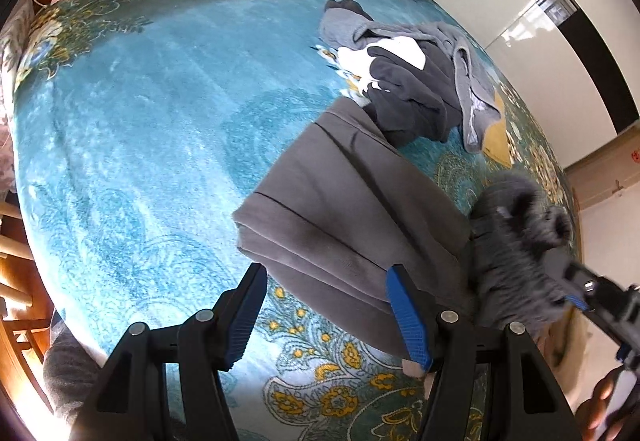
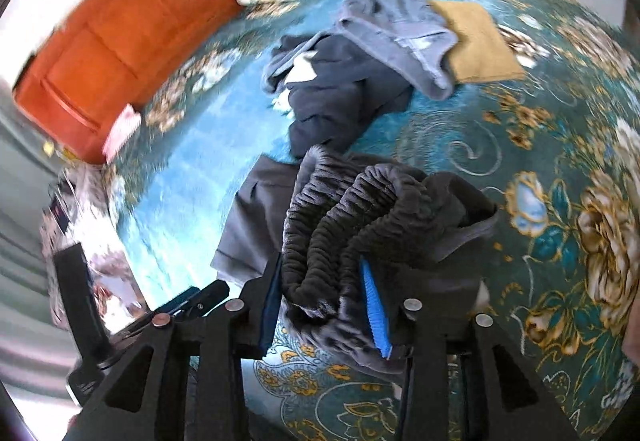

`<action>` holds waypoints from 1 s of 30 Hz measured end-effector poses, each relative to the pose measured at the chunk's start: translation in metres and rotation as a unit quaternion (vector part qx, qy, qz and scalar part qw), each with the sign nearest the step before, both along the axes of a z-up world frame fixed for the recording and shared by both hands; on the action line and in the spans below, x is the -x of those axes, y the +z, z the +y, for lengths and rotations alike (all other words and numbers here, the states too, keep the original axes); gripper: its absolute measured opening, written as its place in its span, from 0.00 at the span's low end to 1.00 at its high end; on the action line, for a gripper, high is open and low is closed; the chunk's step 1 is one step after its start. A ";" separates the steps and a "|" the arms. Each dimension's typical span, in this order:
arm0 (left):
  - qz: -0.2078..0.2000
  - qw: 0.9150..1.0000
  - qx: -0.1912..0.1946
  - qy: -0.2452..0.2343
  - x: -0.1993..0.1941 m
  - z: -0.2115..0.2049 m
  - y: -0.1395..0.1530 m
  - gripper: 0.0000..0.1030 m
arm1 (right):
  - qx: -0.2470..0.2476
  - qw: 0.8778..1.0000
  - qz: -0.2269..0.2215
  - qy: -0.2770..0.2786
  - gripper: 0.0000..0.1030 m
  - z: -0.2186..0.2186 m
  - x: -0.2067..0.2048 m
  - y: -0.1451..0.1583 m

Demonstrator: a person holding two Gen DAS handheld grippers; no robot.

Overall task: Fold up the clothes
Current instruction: 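Grasp the sweatpants cuffs with the left tool while the right tool holds the waistband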

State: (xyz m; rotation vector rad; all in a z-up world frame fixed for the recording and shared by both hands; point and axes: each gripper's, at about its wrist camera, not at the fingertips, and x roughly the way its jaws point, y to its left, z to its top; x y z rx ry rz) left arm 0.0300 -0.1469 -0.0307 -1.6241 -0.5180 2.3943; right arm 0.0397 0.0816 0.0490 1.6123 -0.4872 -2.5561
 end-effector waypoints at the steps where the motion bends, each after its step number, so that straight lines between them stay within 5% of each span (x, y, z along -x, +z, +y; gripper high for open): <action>1: -0.001 1.000 -0.001 0.001 0.000 -0.001 -0.001 0.64 | -0.001 1.000 -0.006 0.003 0.42 -0.005 0.002 -0.003; 9: -0.015 0.999 -0.043 0.007 0.000 -0.010 -0.009 0.64 | 0.067 0.997 -0.026 0.030 0.53 -0.015 0.005 -0.020; 12: -0.007 0.996 -0.086 -0.022 -0.002 -0.002 -0.004 0.64 | 0.112 0.993 0.002 0.035 0.53 -0.002 0.002 -0.007; 17: 0.003 0.983 -0.154 -0.102 -0.009 0.027 0.004 0.75 | 0.117 0.992 0.035 -0.019 0.54 0.049 -0.005 0.006; 22: -0.001 0.974 -0.137 -0.178 -0.016 0.074 0.004 0.80 | 0.137 0.986 0.001 -0.094 0.54 0.101 -0.020 -0.025; 30: 0.004 0.977 -0.065 -0.201 -0.004 0.119 0.008 0.76 | 0.158 0.977 -0.035 -0.139 0.54 0.137 -0.034 -0.059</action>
